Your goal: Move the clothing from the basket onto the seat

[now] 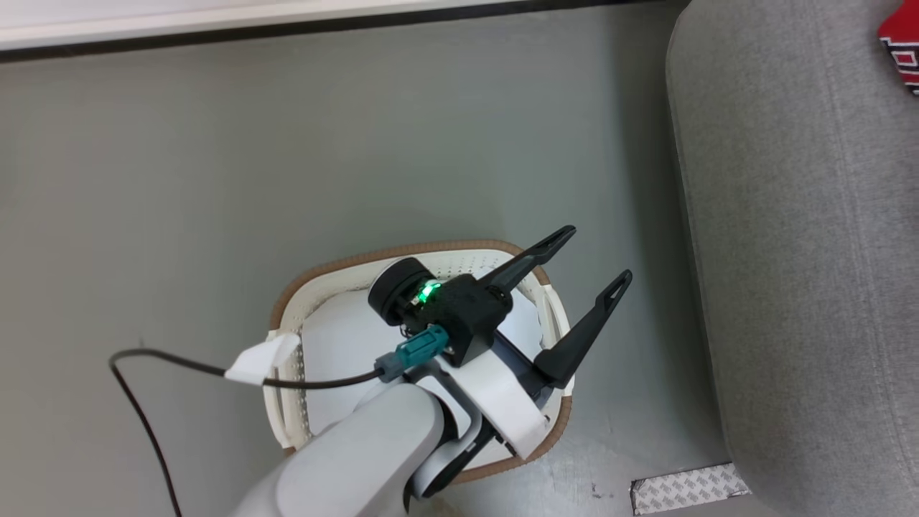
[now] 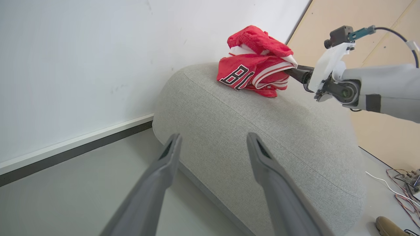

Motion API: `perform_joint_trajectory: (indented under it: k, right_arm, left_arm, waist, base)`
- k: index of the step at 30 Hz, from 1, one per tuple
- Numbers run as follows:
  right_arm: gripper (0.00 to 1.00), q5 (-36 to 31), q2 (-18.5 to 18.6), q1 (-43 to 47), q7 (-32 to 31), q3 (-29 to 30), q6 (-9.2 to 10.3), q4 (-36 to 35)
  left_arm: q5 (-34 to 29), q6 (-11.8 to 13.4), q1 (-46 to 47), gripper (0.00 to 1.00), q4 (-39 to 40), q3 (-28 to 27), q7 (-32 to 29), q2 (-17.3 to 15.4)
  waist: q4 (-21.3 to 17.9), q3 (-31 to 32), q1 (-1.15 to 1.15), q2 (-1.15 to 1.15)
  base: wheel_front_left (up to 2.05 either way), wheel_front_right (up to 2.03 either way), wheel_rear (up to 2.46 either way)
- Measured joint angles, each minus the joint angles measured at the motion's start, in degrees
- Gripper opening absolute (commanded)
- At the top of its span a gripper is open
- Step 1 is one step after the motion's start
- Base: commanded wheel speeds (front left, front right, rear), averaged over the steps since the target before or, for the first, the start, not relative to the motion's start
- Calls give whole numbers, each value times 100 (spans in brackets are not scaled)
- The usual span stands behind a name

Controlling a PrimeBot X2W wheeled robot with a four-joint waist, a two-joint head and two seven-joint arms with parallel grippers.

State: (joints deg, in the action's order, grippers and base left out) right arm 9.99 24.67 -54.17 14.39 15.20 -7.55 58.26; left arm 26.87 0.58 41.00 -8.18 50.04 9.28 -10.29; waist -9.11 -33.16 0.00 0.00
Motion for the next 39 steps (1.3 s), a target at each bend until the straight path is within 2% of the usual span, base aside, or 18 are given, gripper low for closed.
perform_joint_trajectory:
  k: [5, 12, 19, 25, 33, 39]
  right_arm:
    - [100, -240, 53, 260, 40, -109, 0, 38]
    - [100, -301, -66, 866, 59, -165, 0, -170]
    - [100, -175, -144, 1616, 65, -258, 0, -857]
    - [100, -34, -149, 2430, 65, -121, 0, -1757]
    - [100, -10, -665, 3572, 66, -82, 0, -3010]
    - [100, -21, -1122, 4241, 66, -348, 0, -3679]
  left_arm:
    - [64, 25, -94, 100, -63, -7, 93, -37]
    - [198, 101, -343, 100, -229, -44, 220, -83]
    - [307, 225, -673, 100, -428, -131, 355, -99]
    - [375, 354, -1041, 100, -598, -241, 494, -83]
    - [412, 613, -1679, 100, -762, -556, 559, -232]
    - [345, 754, -2245, 100, -680, -940, 584, -390]
  waist:
    - [-8, 156, 0, 0]
    - [12, 523, 0, 0]
    - [71, 1051, 0, 0]
    - [193, 1615, -1, 0]
    - [453, 2356, -2, 0]
    - [666, 2822, -2, 0]
  base:
    - [0, 0, 0]
    - [0, 0, 0]
    - [0, 0, 0]
    - [0, 0, 0]
    - [0, 0, 0]
    - [0, 0, 0]
